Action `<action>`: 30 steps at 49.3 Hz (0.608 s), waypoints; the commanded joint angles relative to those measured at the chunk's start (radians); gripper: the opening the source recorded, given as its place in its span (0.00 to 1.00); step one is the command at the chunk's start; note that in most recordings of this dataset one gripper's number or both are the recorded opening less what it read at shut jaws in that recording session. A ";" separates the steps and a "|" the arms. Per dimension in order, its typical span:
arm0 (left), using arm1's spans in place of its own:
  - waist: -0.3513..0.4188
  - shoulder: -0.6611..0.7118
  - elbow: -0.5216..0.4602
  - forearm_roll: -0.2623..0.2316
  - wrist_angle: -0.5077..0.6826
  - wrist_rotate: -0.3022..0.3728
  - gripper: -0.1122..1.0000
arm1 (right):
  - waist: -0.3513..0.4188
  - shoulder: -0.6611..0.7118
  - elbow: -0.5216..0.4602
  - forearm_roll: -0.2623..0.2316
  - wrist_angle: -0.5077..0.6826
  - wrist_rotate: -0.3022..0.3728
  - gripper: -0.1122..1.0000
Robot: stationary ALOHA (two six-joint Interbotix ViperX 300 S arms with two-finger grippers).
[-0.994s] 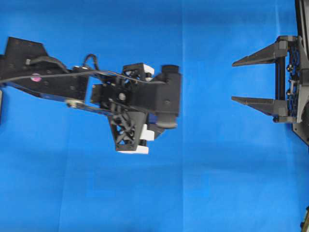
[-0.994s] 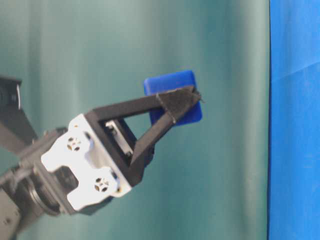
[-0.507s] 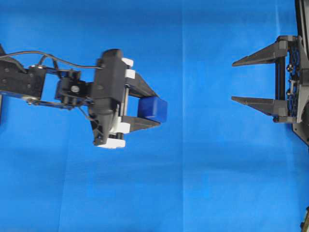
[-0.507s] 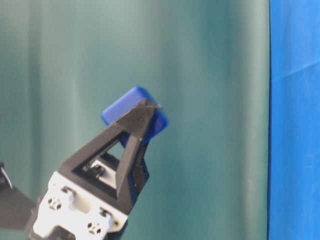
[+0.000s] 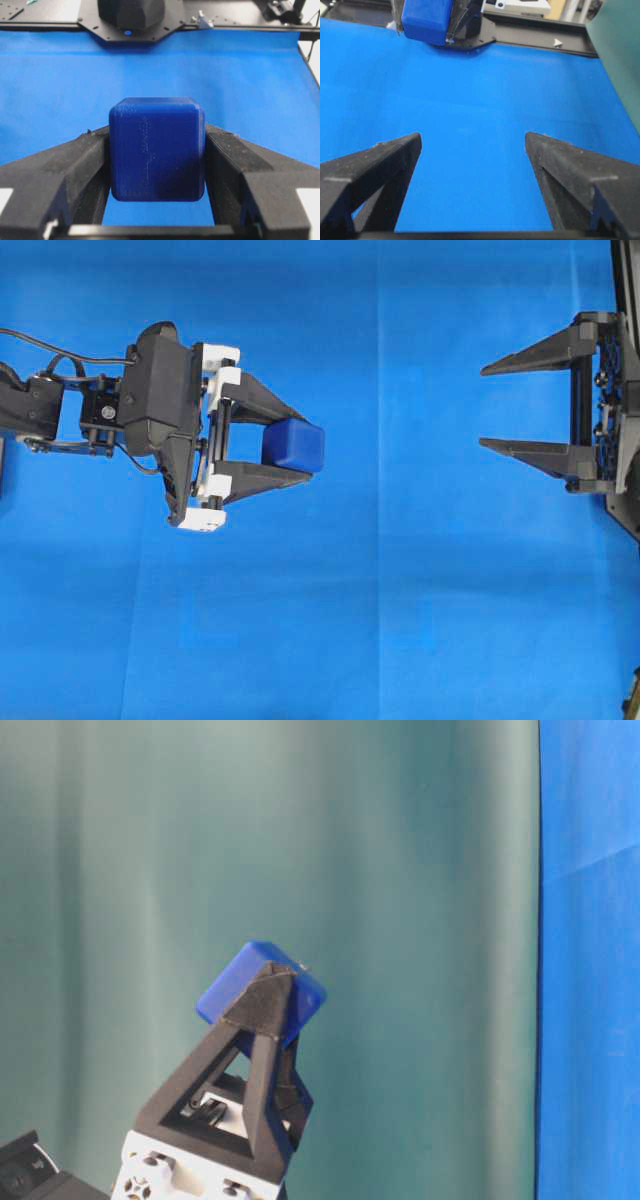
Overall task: Handover the blue block to the right arm after grasping it with the left arm, then place it in the designated position.
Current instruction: 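Lift the blue cube with the left gripper toward the center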
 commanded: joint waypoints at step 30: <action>0.009 -0.026 -0.012 -0.005 -0.011 0.002 0.51 | -0.002 0.005 -0.048 -0.215 -0.006 -0.123 0.96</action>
